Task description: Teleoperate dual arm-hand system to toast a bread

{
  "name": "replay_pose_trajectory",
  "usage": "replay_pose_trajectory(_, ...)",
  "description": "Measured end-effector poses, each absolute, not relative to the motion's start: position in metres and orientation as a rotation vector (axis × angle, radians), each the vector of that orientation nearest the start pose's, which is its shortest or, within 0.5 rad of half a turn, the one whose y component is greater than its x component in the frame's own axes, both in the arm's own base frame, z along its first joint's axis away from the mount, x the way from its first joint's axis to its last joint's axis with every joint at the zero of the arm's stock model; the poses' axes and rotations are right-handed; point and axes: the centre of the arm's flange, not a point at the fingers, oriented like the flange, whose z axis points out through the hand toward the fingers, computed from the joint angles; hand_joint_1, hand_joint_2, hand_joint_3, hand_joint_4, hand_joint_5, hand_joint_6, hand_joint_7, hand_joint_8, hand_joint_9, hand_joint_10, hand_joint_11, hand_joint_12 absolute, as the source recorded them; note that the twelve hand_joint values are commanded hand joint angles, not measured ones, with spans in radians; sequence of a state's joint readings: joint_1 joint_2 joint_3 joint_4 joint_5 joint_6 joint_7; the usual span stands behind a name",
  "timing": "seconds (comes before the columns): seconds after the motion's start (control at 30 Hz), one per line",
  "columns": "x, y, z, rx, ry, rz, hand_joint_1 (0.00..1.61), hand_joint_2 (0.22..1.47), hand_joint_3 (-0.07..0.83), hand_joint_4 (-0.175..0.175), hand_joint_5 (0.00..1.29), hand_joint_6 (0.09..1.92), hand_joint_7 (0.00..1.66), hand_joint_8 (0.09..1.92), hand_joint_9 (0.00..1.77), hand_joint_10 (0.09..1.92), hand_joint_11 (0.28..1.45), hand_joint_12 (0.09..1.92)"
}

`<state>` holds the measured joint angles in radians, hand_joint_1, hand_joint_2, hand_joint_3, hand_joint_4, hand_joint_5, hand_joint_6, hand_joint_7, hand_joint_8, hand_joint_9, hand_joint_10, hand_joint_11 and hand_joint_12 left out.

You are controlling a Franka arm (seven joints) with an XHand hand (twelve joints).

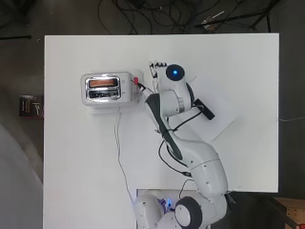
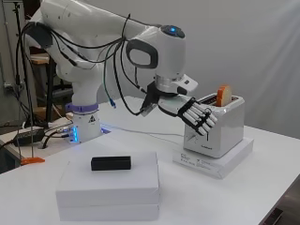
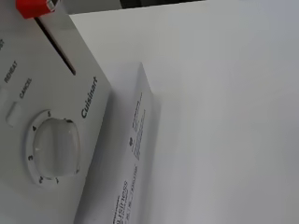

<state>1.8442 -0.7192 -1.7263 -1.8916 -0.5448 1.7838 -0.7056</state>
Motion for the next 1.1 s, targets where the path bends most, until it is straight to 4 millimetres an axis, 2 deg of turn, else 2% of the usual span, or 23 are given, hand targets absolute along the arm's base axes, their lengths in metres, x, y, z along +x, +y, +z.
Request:
replay_pose_trajectory(0.03, 0.576, -0.057, 0.369, -2.530, -1.419, 0.132, 0.08, 1.00, -0.001, -0.084, 0.19, 0.09, 0.55, 0.41, 0.75, 0.50, 0.58, 0.56)
replay_pose_trajectory(0.07, 0.578, -0.056, 0.359, -2.498, -1.413, 0.135, 0.08, 1.02, 0.001, -0.111, 0.21, 0.09, 0.82, 1.01, 1.06, 1.09, 0.77, 1.14)
replay_pose_trajectory(0.1, 0.580, -0.054, 0.355, -2.476, -1.418, 0.136, 0.08, 1.03, 0.003, -0.131, 0.22, 0.09, 0.99, 1.44, 1.26, 1.48, 0.91, 1.51)
replay_pose_trajectory(0.13, 0.581, -0.049, 0.351, -2.463, -1.427, 0.135, 0.07, 1.04, 0.005, -0.142, 0.22, 0.09, 1.08, 1.69, 1.37, 1.70, 0.99, 1.72)
replay_pose_trajectory(0.17, 0.582, -0.045, 0.349, -2.460, -1.433, 0.137, 0.07, 1.05, 0.006, -0.147, 0.22, 0.09, 1.12, 1.82, 1.43, 1.82, 1.03, 1.82)
replay_pose_trajectory(0.23, 0.586, -0.039, 0.342, -2.456, -1.428, 0.148, 0.08, 1.06, 0.006, -0.147, 0.22, 0.09, 1.16, 1.92, 1.48, 1.90, 1.07, 1.90)
replay_pose_trajectory(0.47, 0.605, -0.025, 0.329, -2.456, -1.411, 0.192, 0.06, 1.09, 0.005, -0.138, 0.25, 0.09, 1.22, 1.92, 1.52, 1.92, 1.13, 1.92)
replay_pose_trajectory(0.53, 0.605, -0.021, 0.337, -2.429, -1.431, 0.173, 0.05, 1.09, 0.006, -0.131, 0.26, 0.09, 1.22, 1.92, 1.52, 1.92, 1.13, 1.92)
replay_pose_trajectory(0.57, 0.604, -0.019, 0.353, -2.413, -1.445, 0.138, 0.05, 1.10, 0.006, -0.128, 0.26, 0.09, 1.22, 1.92, 1.52, 1.92, 1.13, 1.92)
replay_pose_trajectory(0.6, 0.602, -0.021, 0.379, -2.414, -1.454, 0.090, 0.04, 1.10, 0.007, -0.123, 0.27, 0.09, 1.22, 1.92, 1.51, 1.92, 1.14, 1.92)
replay_pose_trajectory(0.67, 0.592, -0.031, 0.448, -2.459, -1.471, -0.029, 0.04, 1.11, 0.006, -0.114, 0.30, 0.09, 1.28, 1.92, 1.56, 1.92, 1.19, 1.92)
replay_pose_trajectory(0.73, 0.572, -0.037, 0.520, -2.546, -1.494, -0.133, 0.04, 1.12, 0.005, -0.107, 0.33, 0.09, 1.34, 1.92, 1.60, 1.92, 1.22, 1.92)
replay_pose_trajectory(0.8, 0.558, -0.036, 0.562, -2.649, -1.497, -0.162, 0.03, 1.13, 0.004, -0.102, 0.34, 0.09, 1.36, 1.92, 1.62, 1.92, 1.25, 1.92)
replay_pose_trajectory(0.83, 0.556, -0.034, 0.568, -2.693, -1.491, -0.145, 0.03, 1.13, 0.004, -0.100, 0.34, 0.09, 1.37, 1.92, 1.63, 1.92, 1.26, 1.92)
replay_pose_trajectory(0.87, 0.558, -0.031, 0.564, -2.729, -1.482, -0.110, 0.02, 1.14, 0.004, -0.098, 0.35, 0.09, 1.38, 1.92, 1.64, 1.92, 1.27, 1.92)
replay_pose_trajectory(0.9, 0.563, -0.030, 0.553, -2.756, -1.468, -0.062, 0.02, 1.14, 0.004, -0.098, 0.36, 0.09, 1.38, 1.92, 1.65, 1.92, 1.28, 1.92)
replay_pose_trajectory(0.93, 0.571, -0.032, 0.533, -2.775, -1.445, 0.000, 0.02, 1.14, 0.004, -0.098, 0.36, 0.09, 1.39, 1.92, 1.65, 1.92, 1.29, 1.92)
replay_pose_trajectory(0.97, 0.581, -0.036, 0.507, -2.780, -1.417, 0.066, 0.01, 1.15, 0.004, -0.098, 0.38, 0.09, 1.39, 1.92, 1.66, 1.92, 1.30, 1.92)
replay_pose_trajectory(1.07, 0.606, -0.046, 0.393, -2.701, -1.342, 0.273, 0.00, 1.15, 0.003, -0.096, 0.41, 0.09, 1.40, 1.92, 1.68, 1.92, 1.31, 1.90)
replay_pose_trajectory(1.1, 0.609, -0.046, 0.361, -2.657, -1.333, 0.310, 0.00, 1.15, 0.003, -0.096, 0.42, 0.09, 1.40, 1.92, 1.68, 1.92, 1.31, 1.90)
